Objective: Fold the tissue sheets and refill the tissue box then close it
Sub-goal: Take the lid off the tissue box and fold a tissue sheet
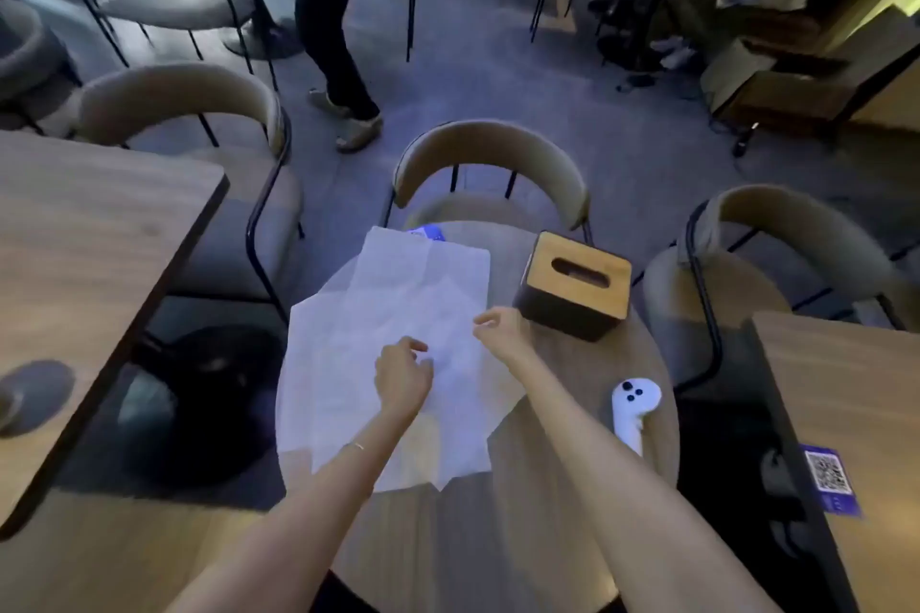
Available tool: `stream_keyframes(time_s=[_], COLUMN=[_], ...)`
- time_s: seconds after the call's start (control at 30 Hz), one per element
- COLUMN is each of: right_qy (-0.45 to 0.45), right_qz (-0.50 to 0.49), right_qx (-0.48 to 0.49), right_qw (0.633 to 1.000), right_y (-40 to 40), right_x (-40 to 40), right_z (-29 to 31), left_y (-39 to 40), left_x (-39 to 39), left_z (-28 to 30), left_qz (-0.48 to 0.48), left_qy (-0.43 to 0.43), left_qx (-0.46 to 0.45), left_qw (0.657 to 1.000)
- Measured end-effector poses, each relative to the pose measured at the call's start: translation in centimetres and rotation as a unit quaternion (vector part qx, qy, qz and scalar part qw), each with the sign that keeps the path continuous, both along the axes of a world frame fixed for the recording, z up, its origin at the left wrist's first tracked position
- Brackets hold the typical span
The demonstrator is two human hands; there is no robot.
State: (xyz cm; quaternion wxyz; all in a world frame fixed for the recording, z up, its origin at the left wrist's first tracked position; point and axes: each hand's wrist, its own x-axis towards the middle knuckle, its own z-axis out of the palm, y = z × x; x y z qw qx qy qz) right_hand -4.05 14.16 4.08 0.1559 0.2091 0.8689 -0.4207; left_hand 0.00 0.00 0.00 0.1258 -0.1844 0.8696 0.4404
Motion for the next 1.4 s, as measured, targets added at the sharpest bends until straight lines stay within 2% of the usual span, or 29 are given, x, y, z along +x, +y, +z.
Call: stream_keyframes(time_s=[0.07,0.33,0.43,0.53,0.7,0.8,0.9,0.97,1.03,1.1,1.2,1.27,1.33,1.4], right_qy=[-0.005,0.001,-0.040,-0.033,-0.017,-0.077,-0.120,-0.103,-0.067,-0.034,-0.016,-0.012,-0.008,0.000], right_qz=[0.009,0.044,0.049,0.074,0.065,0.069,0.003,-0.041,-0.080,-0.105,-0.115,-0.112,-0.116,-0.123], right_qx=[0.030,0.132,0.141,0.140,0.017,-0.049,-0.130,-0.205,-0.297,-0.348,-0.365,-0.366,-0.354,-0.342], right_qw=[0.999,0.990,0.988,0.987,0.998,0.993,0.984,0.973,0.949,0.931,0.924,0.924,0.928,0.931], right_y=[0.0,0.5,1.0,1.4,2.0,2.7,3.9,5.0,6.4,7.9,10.0,11.1,11.6,12.0], right_x=[0.4,0.3,0.1,-0.2,-1.0,-0.9,-0.6,-0.2,0.2,0.6,1.6,2.6,3.6,4.3], right_z=[-0.8,-3.2,-3.6,-3.8,-1.6,0.3,1.9,2.9,3.8,4.5,5.1,5.2,5.4,5.3], left_y=[-0.1,0.5,0.4,0.4,0.1,0.0,0.1,0.2,0.3,0.4,0.6,0.9,1.2,1.2], left_x=[1.3,2.8,2.8,2.8,2.1,1.3,0.5,0.0,-0.4,-1.0,-2.0,-2.8,-3.7,-4.5], left_z=[-0.9,-1.9,-1.9,-1.7,-1.5,-0.8,0.2,0.7,1.4,2.0,3.2,3.7,4.2,4.9], left_qz=[0.018,-0.026,-0.036,-0.024,0.011,0.050,0.085,0.112,0.153,0.165,0.104,0.059,0.046,0.014], left_qy=[-0.020,-0.024,-0.025,-0.018,0.023,0.047,0.085,0.104,0.087,0.034,-0.082,-0.107,-0.104,-0.094], left_qx=[-0.032,-0.091,-0.098,-0.087,0.002,0.055,0.096,0.124,0.167,0.219,0.348,0.423,0.438,0.424], left_qw=[0.999,0.995,0.994,0.996,1.000,0.996,0.988,0.980,0.970,0.961,0.928,0.898,0.892,0.901])
